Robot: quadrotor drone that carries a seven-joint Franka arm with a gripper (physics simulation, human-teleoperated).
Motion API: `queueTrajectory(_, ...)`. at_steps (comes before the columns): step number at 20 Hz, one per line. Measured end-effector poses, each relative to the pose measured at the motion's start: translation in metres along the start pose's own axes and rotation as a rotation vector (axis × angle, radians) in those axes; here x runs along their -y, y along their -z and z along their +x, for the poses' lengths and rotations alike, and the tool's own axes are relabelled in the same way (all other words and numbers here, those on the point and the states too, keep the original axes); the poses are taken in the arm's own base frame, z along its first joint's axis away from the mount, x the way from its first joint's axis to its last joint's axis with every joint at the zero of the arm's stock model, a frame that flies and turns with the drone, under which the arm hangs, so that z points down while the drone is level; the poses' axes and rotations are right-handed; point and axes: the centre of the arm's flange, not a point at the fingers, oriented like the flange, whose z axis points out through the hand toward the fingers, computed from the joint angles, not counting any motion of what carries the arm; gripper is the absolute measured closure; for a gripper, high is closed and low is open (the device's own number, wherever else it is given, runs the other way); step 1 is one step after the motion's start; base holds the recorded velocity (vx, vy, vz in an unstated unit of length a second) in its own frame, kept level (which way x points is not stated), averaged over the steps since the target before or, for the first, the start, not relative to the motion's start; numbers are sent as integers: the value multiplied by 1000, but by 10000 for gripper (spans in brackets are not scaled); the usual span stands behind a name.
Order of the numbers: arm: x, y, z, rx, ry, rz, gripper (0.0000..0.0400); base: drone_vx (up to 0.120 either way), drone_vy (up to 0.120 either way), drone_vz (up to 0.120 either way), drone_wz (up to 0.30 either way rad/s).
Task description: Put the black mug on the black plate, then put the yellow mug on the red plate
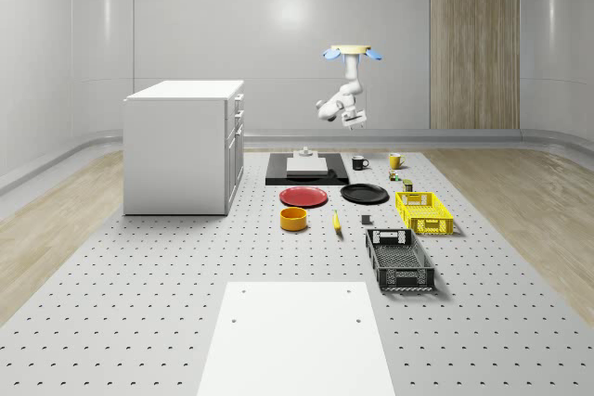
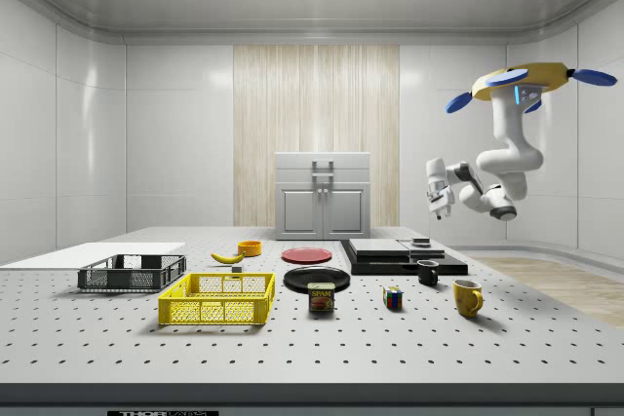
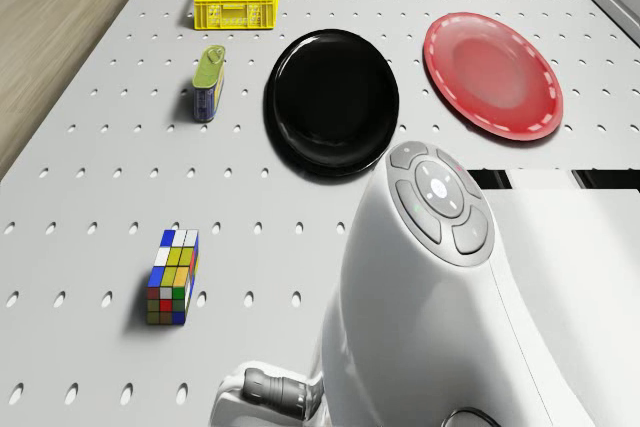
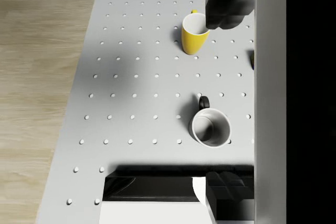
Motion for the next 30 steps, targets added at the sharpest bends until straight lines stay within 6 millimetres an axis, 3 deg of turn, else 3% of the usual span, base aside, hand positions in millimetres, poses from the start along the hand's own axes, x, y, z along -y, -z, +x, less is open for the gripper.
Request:
queueTrajectory(9, 13, -1, -13, -136, 4, -129, 0, 116, -53, -111, 0)
queueTrajectory(12, 14, -1, -15, -150, 5, -142, 0, 0, 0, -13, 0)
queueTrajectory(30, 16, -2, -16, -169, 5, -159, 0, 4, -16, -120, 0)
